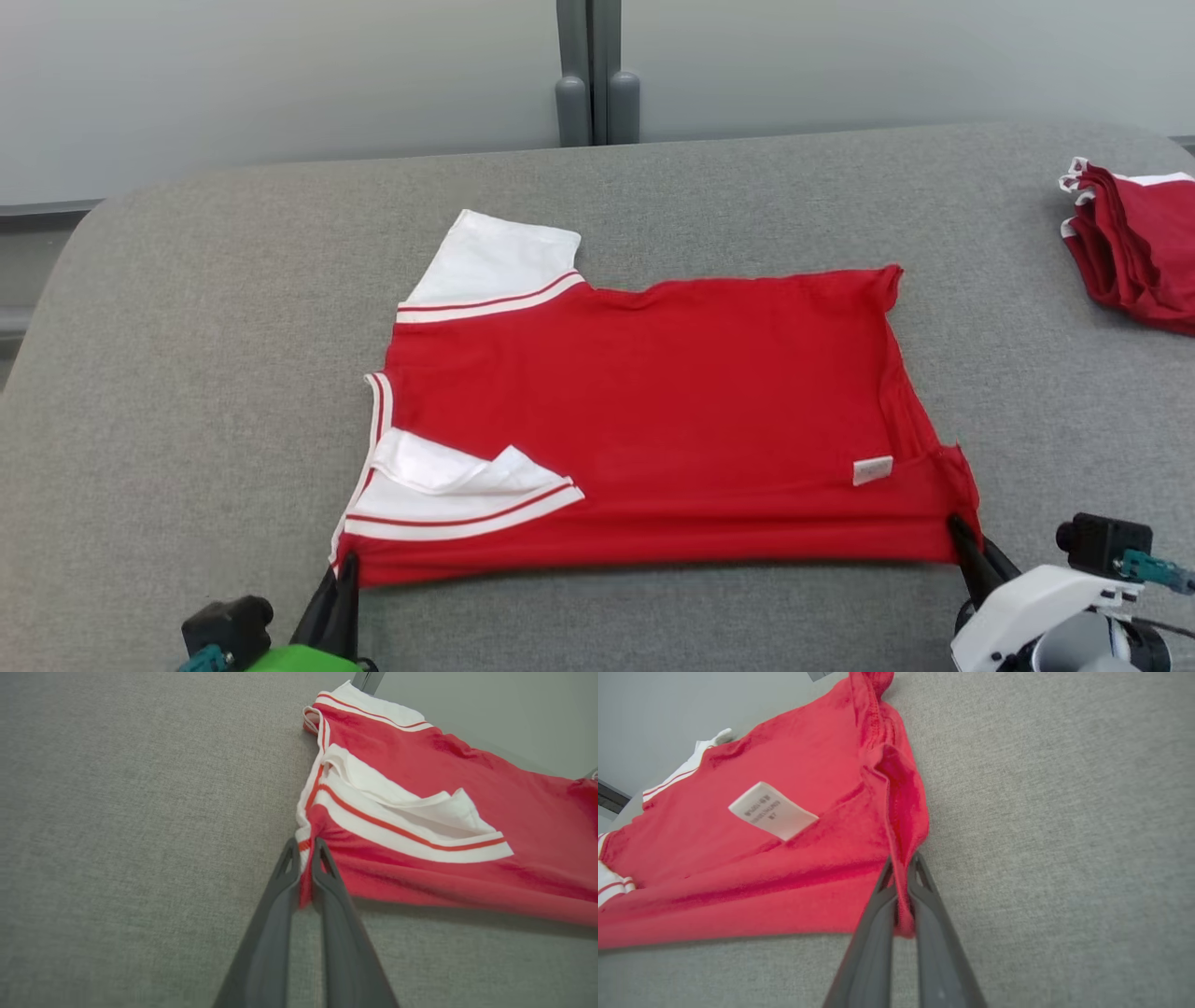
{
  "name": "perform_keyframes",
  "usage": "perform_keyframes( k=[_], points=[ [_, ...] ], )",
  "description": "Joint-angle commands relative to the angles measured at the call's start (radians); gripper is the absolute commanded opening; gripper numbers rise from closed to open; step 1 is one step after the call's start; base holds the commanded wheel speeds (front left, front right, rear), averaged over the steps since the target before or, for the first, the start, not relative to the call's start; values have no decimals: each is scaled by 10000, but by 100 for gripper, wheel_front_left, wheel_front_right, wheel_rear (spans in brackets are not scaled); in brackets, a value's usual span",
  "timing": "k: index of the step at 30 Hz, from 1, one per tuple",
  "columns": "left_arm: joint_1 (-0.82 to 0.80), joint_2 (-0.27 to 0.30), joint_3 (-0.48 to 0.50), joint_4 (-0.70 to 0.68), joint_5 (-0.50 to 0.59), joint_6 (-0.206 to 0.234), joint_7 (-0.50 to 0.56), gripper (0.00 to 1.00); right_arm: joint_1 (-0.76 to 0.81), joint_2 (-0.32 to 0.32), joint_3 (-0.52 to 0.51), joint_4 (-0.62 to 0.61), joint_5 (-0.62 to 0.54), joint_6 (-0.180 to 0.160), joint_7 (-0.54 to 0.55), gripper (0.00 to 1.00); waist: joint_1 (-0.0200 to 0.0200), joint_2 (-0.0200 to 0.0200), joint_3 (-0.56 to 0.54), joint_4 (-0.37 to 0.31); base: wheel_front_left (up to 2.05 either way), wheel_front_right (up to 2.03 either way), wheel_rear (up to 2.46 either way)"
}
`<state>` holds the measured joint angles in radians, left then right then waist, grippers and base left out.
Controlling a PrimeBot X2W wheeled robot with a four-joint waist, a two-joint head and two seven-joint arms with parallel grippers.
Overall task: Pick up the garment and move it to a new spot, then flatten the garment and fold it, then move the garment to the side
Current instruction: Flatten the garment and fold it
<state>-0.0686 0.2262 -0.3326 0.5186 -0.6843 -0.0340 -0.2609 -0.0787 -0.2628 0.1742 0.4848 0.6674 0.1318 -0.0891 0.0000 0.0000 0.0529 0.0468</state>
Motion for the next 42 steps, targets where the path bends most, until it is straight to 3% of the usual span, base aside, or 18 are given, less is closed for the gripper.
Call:
perform_keyframes(
  k=[1, 4, 5, 6, 7, 23, 34, 42],
  points=[
    [312, 100, 76, -175, -14, 141, -51, 0, 332, 3, -211, -192, 31, -21, 83, 0, 0, 0, -21, 28, 0, 0, 0],
    [662, 79, 63, -518, 5, 327, -51, 0, 774, 152, -497, -554, -117, -21, 288, 0, 0, 0, -44, 27, 0, 0, 0],
    [694, 85, 54, -593, 57, 384, -52, 38, 821, 199, -612, -655, -182, -21, 255, 28, 0, 0, -57, 27, 0, 0, 0],
    [704, 67, 88, -697, 96, 458, -52, 100, 856, 266, -729, -767, -267, -21, 204, 95, 0, 0, -85, 25, 0, 0, 0],
    [697, 51, 104, -762, 130, 493, -51, 100, 875, 326, -791, -833, -330, -21, 209, 100, 0, 0, -106, 22, 0, 0, 0],
    [145, 46, 1457, -2754, 2284, 1118, -41, 100, 183, 878, -1290, -2582, -2608, -12, -1066, 100, 0, 0, -557, -48, 0, 0, 0],
    [263, -156, 2187, -3254, 3253, 1080, -42, 100, 355, 1271, -1645, -3249, -4089, -12, -1697, 100, 0, 0, -653, -63, 0, 0, 0],
    [507, -270, 2519, -3218, 3611, 859, -42, 100, 652, 1413, -1825, -3490, -4549, -12, -1769, 100, 0, 0, -685, -12, 0, 0, 0]
  ],
)
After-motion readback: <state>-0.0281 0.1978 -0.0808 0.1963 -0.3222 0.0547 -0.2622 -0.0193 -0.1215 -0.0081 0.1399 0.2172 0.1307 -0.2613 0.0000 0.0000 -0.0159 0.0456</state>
